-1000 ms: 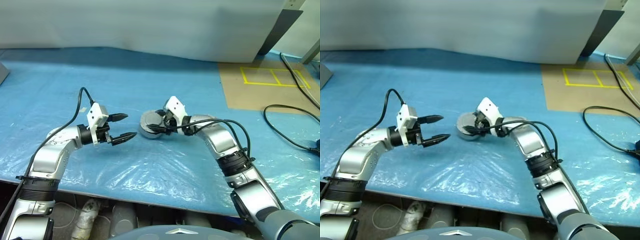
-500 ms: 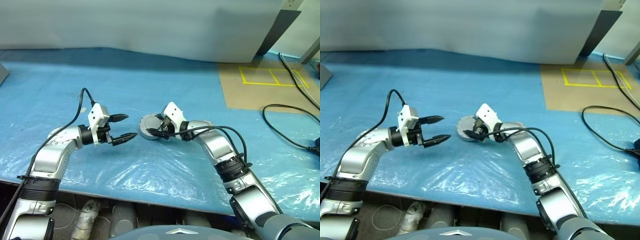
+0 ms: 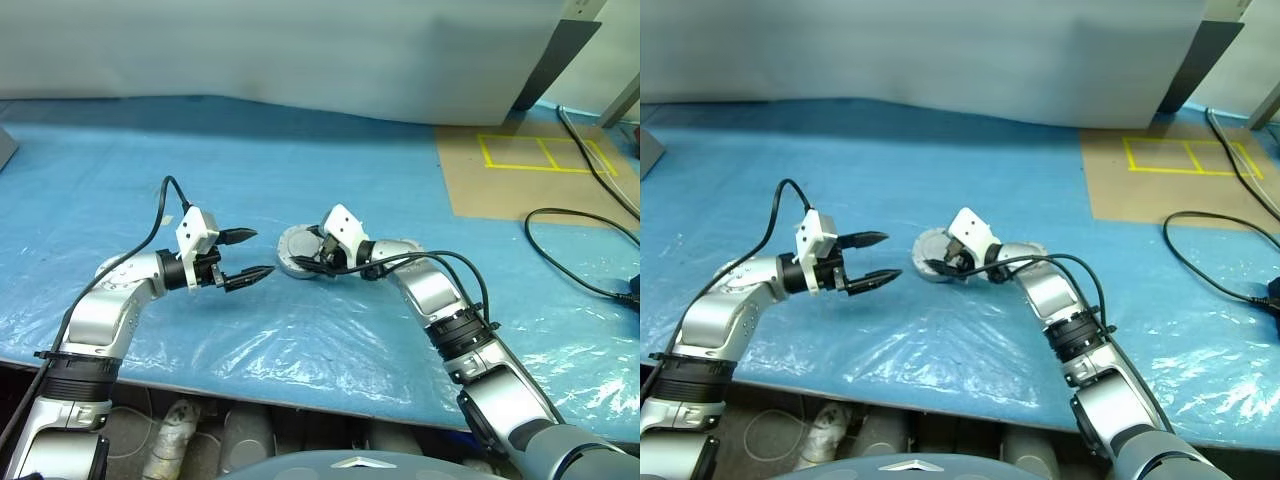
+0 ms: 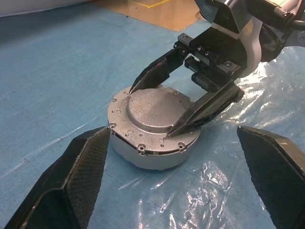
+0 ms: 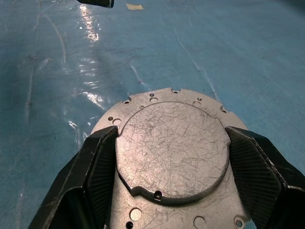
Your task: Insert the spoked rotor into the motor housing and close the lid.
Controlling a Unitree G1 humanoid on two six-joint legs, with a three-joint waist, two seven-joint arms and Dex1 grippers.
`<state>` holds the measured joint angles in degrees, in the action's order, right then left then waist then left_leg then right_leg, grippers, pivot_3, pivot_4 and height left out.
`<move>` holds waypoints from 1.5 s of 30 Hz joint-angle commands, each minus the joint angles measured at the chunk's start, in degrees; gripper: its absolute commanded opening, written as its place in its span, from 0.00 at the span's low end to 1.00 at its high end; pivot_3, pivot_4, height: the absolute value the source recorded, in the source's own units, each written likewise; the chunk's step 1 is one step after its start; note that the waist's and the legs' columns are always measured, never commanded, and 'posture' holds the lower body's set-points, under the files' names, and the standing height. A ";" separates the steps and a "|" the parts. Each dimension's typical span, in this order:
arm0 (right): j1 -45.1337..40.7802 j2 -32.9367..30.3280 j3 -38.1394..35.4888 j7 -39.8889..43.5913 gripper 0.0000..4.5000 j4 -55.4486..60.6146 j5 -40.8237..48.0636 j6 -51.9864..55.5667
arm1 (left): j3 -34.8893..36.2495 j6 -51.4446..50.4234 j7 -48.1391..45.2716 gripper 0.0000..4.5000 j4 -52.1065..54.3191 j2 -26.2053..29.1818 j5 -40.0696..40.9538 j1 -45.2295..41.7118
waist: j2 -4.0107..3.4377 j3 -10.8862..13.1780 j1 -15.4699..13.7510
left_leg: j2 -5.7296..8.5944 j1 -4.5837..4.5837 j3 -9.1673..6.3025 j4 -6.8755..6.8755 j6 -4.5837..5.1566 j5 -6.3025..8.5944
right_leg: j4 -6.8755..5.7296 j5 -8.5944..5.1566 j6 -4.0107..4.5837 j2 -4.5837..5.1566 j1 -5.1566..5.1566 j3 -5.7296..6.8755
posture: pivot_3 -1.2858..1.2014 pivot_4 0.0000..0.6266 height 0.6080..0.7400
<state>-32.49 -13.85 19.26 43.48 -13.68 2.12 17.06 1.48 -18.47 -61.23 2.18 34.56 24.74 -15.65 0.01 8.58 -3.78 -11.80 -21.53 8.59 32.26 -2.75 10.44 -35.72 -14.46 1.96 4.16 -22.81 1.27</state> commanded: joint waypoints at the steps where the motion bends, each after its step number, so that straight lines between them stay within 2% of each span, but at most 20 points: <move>1: 2.47 -0.28 1.54 -0.98 0.71 -3.64 -2.53 -0.74 | 0.29 1.19 -0.25 1.00 0.52 0.15 0.05 -0.59 | 0.00 0.00 0.00 | 0.00 0.08 0.00 -0.01 0.00 0.00 | 0.01 -0.01 0.02 0.00 0.09 0.00 | 0.52 0.24 1.00; 6: 3.78 -1.52 3.30 -1.07 0.71 -7.53 -4.91 -3.37 | 0.16 1.28 -0.11 1.00 0.50 0.03 -0.13 -0.73 | 0.00 0.00 0.00 | -0.01 0.55 0.03 -0.06 0.01 0.01 | 0.06 -0.05 0.07 0.02 0.50 -0.02 | 0.52 0.24 1.00; 11: 4.77 -1.59 2.03 3.00 0.71 -8.36 -1.53 1.87 | -0.03 1.44 0.00 1.00 0.44 -0.10 -0.32 -0.96 | -0.01 -0.03 -0.12 | -0.01 0.81 0.07 -0.08 0.03 0.02 | 0.11 -0.07 0.07 0.05 0.72 -0.09 | 0.52 0.24 1.00; 16: 5.13 -3.49 4.38 5.45 0.71 -7.95 -3.71 2.08 | -0.37 1.79 0.37 1.00 0.28 -0.40 -0.73 -1.03 | -0.02 -0.14 -0.22 | 0.00 0.81 0.07 -0.22 0.03 0.02 | 0.29 -0.08 0.07 0.09 0.77 -0.09 | 0.52 0.24 1.00; 24: 6.56 -4.45 5.67 3.37 0.71 -4.30 -6.06 -0.77 | -0.68 2.65 0.07 1.00 -1.08 -0.75 -1.37 -1.99 | -0.01 -0.26 -0.27 | 0.03 0.81 0.07 -0.63 0.02 0.02 | 0.55 -0.08 0.07 0.08 0.76 -0.03 | 0.52 0.24 1.00; 30: 9.68 -6.62 7.42 7.02 0.71 1.80 -4.92 2.14 | -1.11 3.10 -0.27 1.00 -1.82 -0.57 -1.81 -2.51 | 0.02 -0.30 -0.26 | 0.03 0.81 0.08 -0.92 0.02 0.02 | 0.93 -0.07 0.05 0.08 0.83 -0.01 | 0.52 0.24 1.00; 42: 10.66 -8.31 7.89 11.02 0.71 6.05 -3.19 6.98 | -2.73 4.30 -0.83 1.00 -4.55 -1.49 -3.50 -4.45 | 0.03 -0.37 -0.22 | 0.06 0.86 0.08 -1.17 0.00 0.03 | 0.99 -0.09 0.03 0.04 0.83 0.03 | 0.52 0.24 1.00; 45: 11.11 -7.92 7.95 9.86 0.71 6.35 -4.12 6.53 | -2.70 4.34 -0.81 1.00 -4.34 -1.52 -3.41 -4.31 | 0.03 -0.37 -0.11 | 0.06 0.89 0.09 -1.17 0.00 0.03 | 0.98 -0.09 0.03 0.04 0.83 0.03 | 0.52 0.24 1.00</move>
<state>-25.95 -20.26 21.47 51.64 -2.89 0.74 19.26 -1.76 -15.28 -61.78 -2.84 32.88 21.24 -19.43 0.05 8.21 -3.89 -11.74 -20.64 8.68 31.10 -2.75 10.46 -34.76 -14.55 1.99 4.20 -21.98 1.30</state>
